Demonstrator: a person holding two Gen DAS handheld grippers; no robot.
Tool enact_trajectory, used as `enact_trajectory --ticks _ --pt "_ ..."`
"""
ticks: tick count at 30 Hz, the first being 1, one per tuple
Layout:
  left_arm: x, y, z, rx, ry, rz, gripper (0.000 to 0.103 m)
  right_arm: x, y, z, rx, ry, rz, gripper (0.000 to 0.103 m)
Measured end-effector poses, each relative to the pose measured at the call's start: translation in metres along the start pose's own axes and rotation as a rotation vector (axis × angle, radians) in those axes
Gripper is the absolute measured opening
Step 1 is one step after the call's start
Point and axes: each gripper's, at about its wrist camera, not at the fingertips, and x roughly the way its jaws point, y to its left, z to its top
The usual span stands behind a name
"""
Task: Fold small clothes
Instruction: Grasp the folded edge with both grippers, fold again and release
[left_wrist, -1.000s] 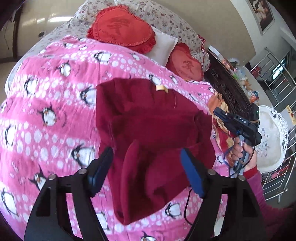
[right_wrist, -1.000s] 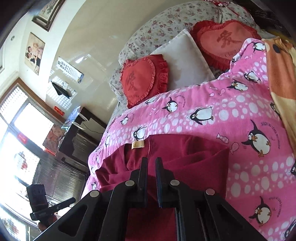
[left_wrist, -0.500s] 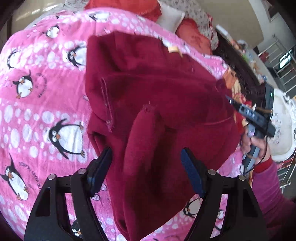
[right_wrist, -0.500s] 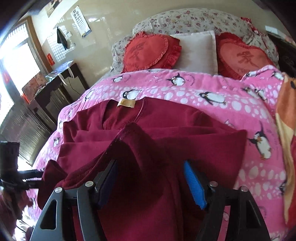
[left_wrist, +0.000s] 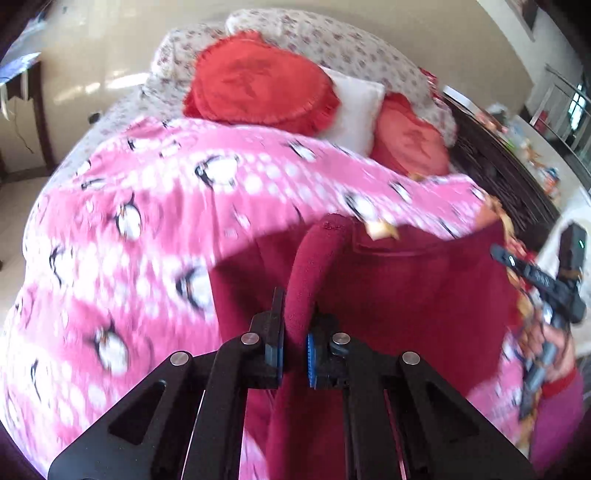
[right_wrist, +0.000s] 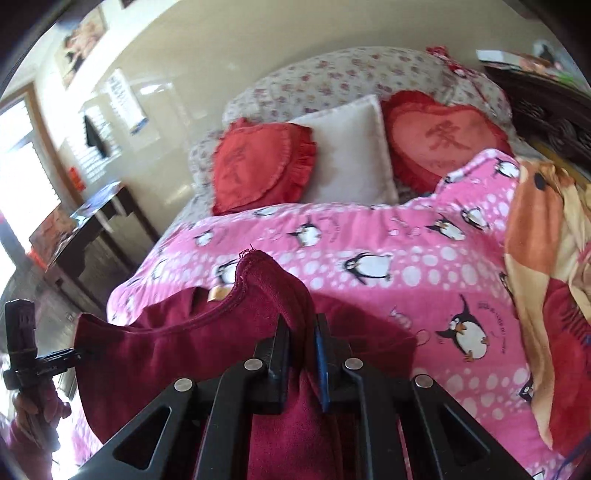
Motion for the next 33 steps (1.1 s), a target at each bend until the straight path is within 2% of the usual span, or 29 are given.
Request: enact_trajectory --ticks 3,5,7,8,9,11,13,18,20,23,26,28,30,33 --pt "0.027 0.005 0.014 -0.01 -0.024 0.056 0.007 0.021 -0.008 0.002 0.037 0.009 -0.026 0.011" --pt "0.045 0.009 0.017 -0.002 0.002 0.081 0.008 0.032 -0.013 0.003 0.045 0.014 -0.047 0.011" --pt "0.053 0.014 0.019 0.006 0.03 0.096 0.011 0.043 -0.019 0.002 0.059 0.056 -0.049 0.012" --pt "0.054 0.015 0.017 0.01 0.028 0.099 0.017 0.045 -0.021 0.003 0.064 0.077 -0.049 0.02" --pt "0.052 0.014 0.017 0.018 0.024 0.107 0.022 0.043 -0.023 0.005 0.074 0.082 -0.054 0.035" --pt "0.043 0.012 0.017 0.039 0.004 0.128 0.045 0.023 -0.027 0.005 0.098 0.033 -0.049 0.04" --pt "0.025 0.012 0.015 0.039 -0.029 0.135 0.054 0.002 -0.023 0.003 0.087 0.012 -0.015 0.04" --pt "-0.006 -0.008 0.004 0.054 -0.077 0.146 0.055 -0.021 0.017 -0.017 -0.058 0.042 0.035 0.04" --pt "-0.004 -0.018 -0.006 0.063 -0.071 0.171 0.055 -0.016 0.029 -0.026 -0.107 0.063 0.038 0.039" --pt "0.015 -0.026 -0.019 0.095 -0.039 0.219 0.055 0.003 0.038 -0.038 -0.167 0.098 -0.017 0.038" --pt "0.043 -0.02 -0.026 0.089 -0.003 0.254 0.055 0.028 0.029 -0.041 -0.166 0.113 -0.056 0.036" --pt "0.06 -0.011 -0.025 0.07 0.017 0.277 0.055 0.034 0.026 -0.037 -0.165 0.077 -0.077 0.036" --pt "0.069 -0.003 -0.021 0.038 0.029 0.266 0.055 0.043 0.022 -0.028 -0.159 0.067 -0.108 0.036" --pt "0.075 0.0 -0.014 0.026 0.034 0.262 0.055 0.065 0.006 -0.017 -0.086 0.103 -0.086 0.036"
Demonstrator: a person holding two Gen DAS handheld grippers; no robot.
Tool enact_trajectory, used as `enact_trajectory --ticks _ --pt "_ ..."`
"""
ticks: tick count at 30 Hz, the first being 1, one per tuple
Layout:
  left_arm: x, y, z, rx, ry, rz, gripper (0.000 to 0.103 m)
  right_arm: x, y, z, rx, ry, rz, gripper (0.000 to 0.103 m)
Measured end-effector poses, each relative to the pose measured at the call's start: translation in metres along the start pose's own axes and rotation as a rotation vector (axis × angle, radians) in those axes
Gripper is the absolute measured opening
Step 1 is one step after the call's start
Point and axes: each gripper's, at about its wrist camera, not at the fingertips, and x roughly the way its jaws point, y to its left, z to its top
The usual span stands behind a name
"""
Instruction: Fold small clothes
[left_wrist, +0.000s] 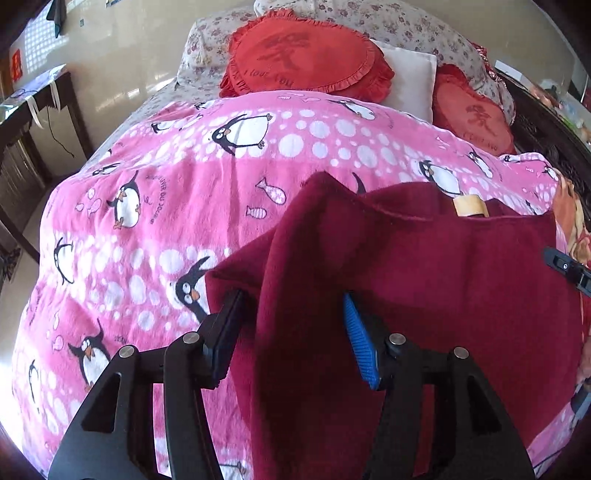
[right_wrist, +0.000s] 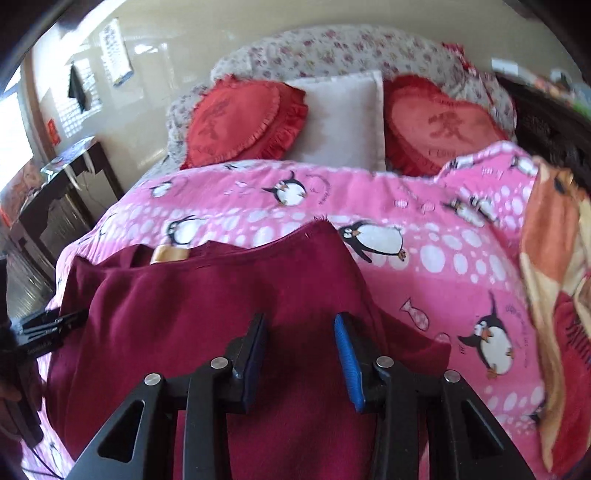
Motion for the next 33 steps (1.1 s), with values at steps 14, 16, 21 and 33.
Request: enact_trajectory --ticks 14,16,21,33 --pt "-0.014 -0.001 0.001 -0.005 0.003 0.006 0.055 -0.069 0.021 -0.043 -0.026 -0.034 0.041 0.037" --pt "-0.021 -0.001 -0.001 -0.015 0.008 -0.002 0.055 -0.052 0.013 -0.053 -0.011 0.024 -0.01 0.037" --pt "-0.048 0.001 -0.011 -0.011 -0.001 -0.004 0.055 -0.06 0.015 -0.045 0.004 0.024 0.001 0.037" --pt "-0.078 0.01 -0.058 -0.011 0.024 0.008 0.055 -0.033 0.052 -0.035 -0.056 0.054 -0.002 0.044"
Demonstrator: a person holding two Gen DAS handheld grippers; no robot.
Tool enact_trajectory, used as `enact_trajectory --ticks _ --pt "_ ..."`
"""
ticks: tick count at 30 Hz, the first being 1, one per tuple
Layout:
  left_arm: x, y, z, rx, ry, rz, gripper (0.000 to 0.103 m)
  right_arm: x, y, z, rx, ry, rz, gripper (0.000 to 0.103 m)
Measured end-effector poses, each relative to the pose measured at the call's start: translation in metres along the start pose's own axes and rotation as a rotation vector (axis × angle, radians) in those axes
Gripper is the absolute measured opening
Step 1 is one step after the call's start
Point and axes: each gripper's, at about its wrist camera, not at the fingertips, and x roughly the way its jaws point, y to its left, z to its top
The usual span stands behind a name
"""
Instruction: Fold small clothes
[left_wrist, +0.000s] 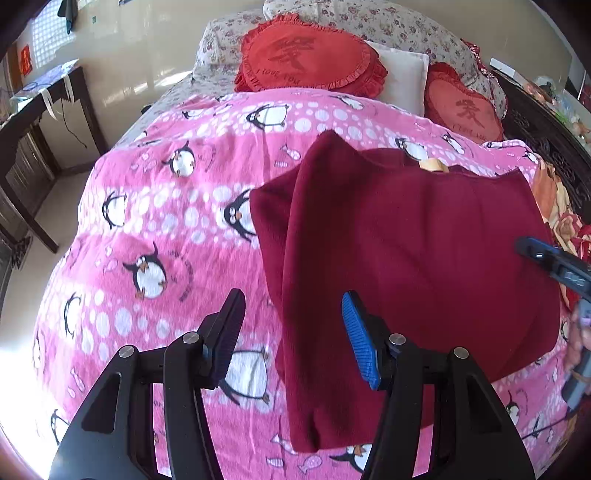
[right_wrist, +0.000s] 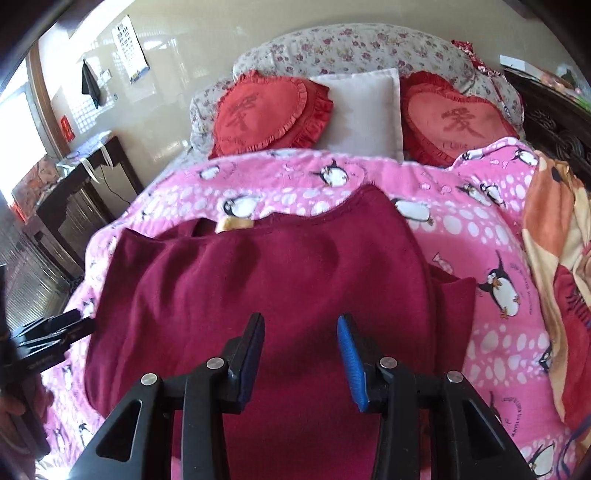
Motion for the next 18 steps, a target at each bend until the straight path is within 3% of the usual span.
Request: enact_trajectory --ticks 2,6,12,18 --pt "-0.001 0.002 -0.005 -0.015 0.004 -0.01 0.055 0.013 -0.001 -0.002 0.001 0.022 -0.01 0.044" --pt "-0.003 0.007 -0.013 -0.039 0.013 -0.028 0.055 0.0 0.009 0.006 0.005 0.009 -0.003 0.046" --pt "-0.004 0.015 -0.033 -0.076 0.031 -0.049 0.055 -0.011 0.052 0.015 -0.042 -0.003 0.138 0.046" --pt "0.002 0.023 -0.056 -0.114 0.065 -0.066 0.055 0.014 0.109 0.02 -0.101 0.046 0.257 0.046"
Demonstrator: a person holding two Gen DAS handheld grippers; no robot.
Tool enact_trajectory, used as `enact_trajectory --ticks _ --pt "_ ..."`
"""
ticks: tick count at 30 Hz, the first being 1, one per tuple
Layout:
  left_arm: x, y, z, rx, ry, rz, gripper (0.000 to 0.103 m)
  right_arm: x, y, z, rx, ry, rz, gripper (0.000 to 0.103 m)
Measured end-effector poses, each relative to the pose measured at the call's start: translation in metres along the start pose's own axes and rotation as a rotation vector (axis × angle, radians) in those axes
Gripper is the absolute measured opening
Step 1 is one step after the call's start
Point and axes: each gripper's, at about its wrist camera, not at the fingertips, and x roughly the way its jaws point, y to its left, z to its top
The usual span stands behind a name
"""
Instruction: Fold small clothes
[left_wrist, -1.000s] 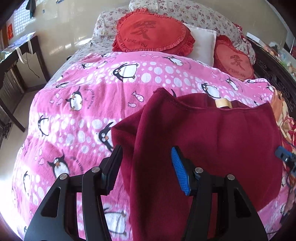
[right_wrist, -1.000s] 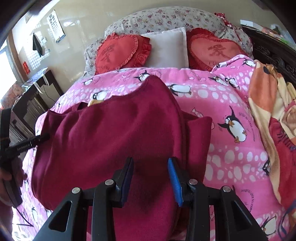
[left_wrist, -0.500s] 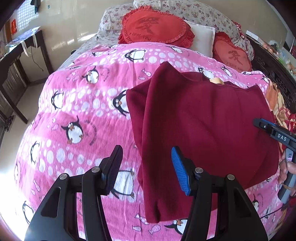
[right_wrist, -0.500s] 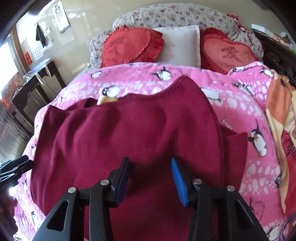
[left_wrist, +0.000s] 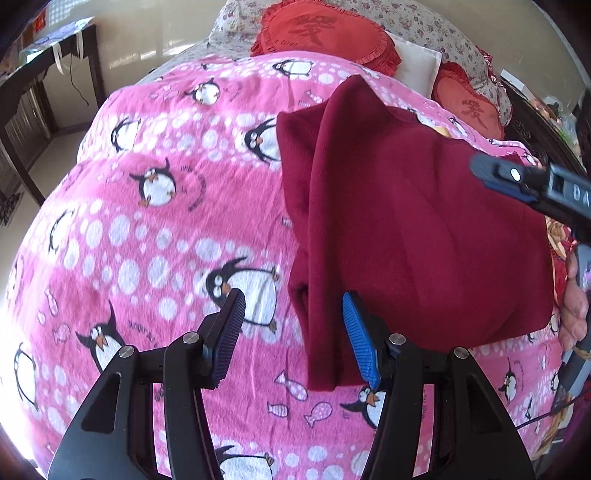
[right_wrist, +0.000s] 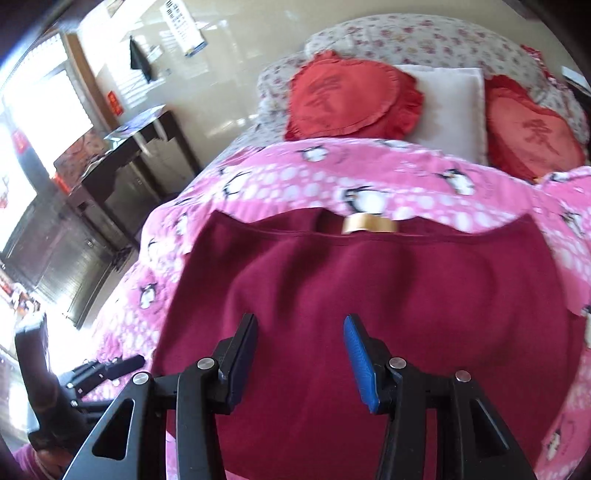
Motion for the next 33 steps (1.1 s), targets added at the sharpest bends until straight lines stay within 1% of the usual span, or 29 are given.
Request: enact_trajectory --ticks 4,6,8,10,12,13,15,16,17,19,20,23,27,29,31,32,33 --pt "0.002 0.004 -0.005 -0.023 0.003 -0.021 0.055 0.027 0.038 0.019 0.009 0.021 0.09 0.048" --pt "0.003 0.004 -0.006 -0.028 -0.001 -0.024 0.055 0.039 0.052 0.028 0.013 0.029 0.107 0.053" --pt "0.004 0.005 -0.008 -0.029 0.001 -0.027 0.055 0.059 0.069 0.037 0.013 0.063 0.116 0.057" --pt "0.005 0.006 -0.008 -0.033 0.002 -0.035 0.055 0.077 0.081 0.043 0.006 0.097 0.114 0.057" --pt "0.007 0.007 -0.008 -0.039 0.007 -0.045 0.055 0.099 0.09 0.046 -0.021 0.138 0.075 0.057" --pt "0.008 0.008 -0.007 -0.042 0.009 -0.05 0.055 0.109 0.093 0.046 -0.033 0.154 0.046 0.053" --pt "0.009 0.01 -0.005 -0.045 0.008 -0.06 0.055 0.123 0.094 0.048 -0.055 0.154 0.0 0.014" --pt "0.009 0.012 -0.003 -0.048 0.008 -0.067 0.055 0.123 0.094 0.05 -0.057 0.142 0.001 0.009" --pt "0.008 0.014 -0.002 -0.054 0.006 -0.073 0.055 0.122 0.095 0.053 -0.054 0.134 0.011 0.007" --pt "0.007 0.019 0.001 -0.069 -0.001 -0.081 0.055 0.117 0.099 0.058 -0.067 0.116 0.021 0.006" --pt "0.008 0.021 0.002 -0.073 -0.001 -0.082 0.057 0.117 0.101 0.06 -0.079 0.11 0.017 0.006" --pt "0.012 0.027 0.004 -0.086 0.008 -0.08 0.058 0.13 0.101 0.058 -0.082 0.124 0.002 0.006" --pt "0.013 0.028 0.005 -0.088 0.013 -0.075 0.058 0.138 0.094 0.055 -0.065 0.132 0.027 0.005" --pt "0.011 0.026 0.003 -0.084 0.013 -0.076 0.058 0.128 0.086 0.056 -0.023 0.125 0.065 0.005" --pt "0.012 0.025 0.003 -0.086 0.017 -0.076 0.058 0.113 0.08 0.056 0.009 0.121 0.094 0.01" --pt "0.014 0.022 0.001 -0.089 0.018 -0.077 0.058 0.107 0.079 0.055 0.01 0.117 0.098 0.023" --pt "0.013 0.022 0.0 -0.094 0.017 -0.082 0.058 0.099 0.078 0.053 0.008 0.112 0.097 0.044"
